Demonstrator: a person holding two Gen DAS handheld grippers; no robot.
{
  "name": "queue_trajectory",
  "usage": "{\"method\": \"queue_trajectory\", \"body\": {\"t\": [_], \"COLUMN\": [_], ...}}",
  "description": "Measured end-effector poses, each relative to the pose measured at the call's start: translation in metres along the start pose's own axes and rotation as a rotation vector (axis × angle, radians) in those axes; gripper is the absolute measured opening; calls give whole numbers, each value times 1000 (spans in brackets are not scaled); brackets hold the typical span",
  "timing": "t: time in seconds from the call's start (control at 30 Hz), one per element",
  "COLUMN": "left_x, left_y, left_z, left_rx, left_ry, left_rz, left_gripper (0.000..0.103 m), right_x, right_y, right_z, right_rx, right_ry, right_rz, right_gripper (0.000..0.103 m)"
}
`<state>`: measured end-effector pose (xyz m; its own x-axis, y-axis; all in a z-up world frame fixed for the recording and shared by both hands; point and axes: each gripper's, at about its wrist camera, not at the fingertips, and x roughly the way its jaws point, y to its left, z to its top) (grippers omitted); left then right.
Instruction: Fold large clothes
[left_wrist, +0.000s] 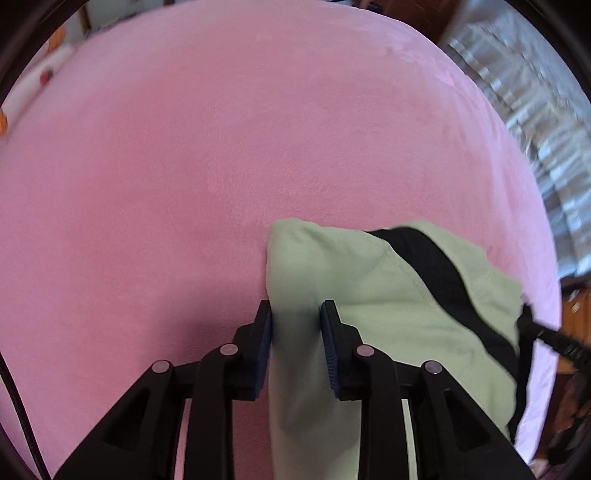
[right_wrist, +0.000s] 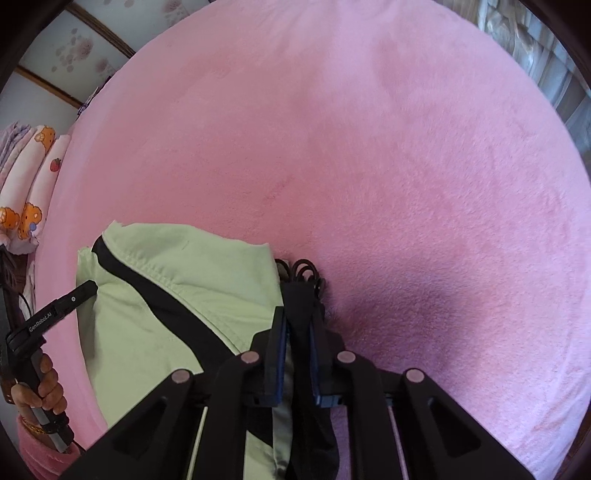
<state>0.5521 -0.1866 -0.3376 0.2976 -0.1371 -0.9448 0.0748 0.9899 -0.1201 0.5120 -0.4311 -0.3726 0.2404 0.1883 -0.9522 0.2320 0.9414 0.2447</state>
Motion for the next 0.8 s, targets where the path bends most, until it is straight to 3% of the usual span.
{"method": "queue_trajectory", "body": {"t": [0.1, 0.2, 0.23, 0.33, 0.43, 0.53, 0.63, 0.7, 0.77, 0.8], "left_x": [-25, -41, -43, -41, -29, -19, -1, 5, 14, 17], "left_y": [-18, -32, -39, -55, -66, -70, -70, -64, -62, -61], "left_z": [-3, -7, -8, -12, -16, -20, -22, -32, -41, -46], "left_rx": [52, 54, 58, 51, 52, 44, 11, -8, -22, -19], "left_ry": [-40, -65, -63, -45, -6, 24, 66, 89, 116, 118], "left_rz": [12, -77, -134, -192, -220, -227, -249, -266, -274, -271], "left_gripper": [31, 55, 56, 56, 56, 56, 56, 56, 54, 49], "right_x": [-20, -35, -37, -46, -61, -68, -60, -51, -37, -29], "right_y": [10, 27, 32, 42, 45, 43, 48, 54, 59, 60], "right_z": [0, -4, -5, -6, -11, -12, -15, -19, -24, -27], "right_rx": [-15, -47, -58, -73, -55, -40, -83, -104, -110, -105], "right_ry": [-35, -64, -70, -95, -141, -149, -96, -61, -19, 10], "right_rz": [4, 1, 5, -22, -39, 58, 157, 206, 262, 282], "right_gripper": [15, 16, 18, 21, 42, 43, 43, 39, 5, 2]}}
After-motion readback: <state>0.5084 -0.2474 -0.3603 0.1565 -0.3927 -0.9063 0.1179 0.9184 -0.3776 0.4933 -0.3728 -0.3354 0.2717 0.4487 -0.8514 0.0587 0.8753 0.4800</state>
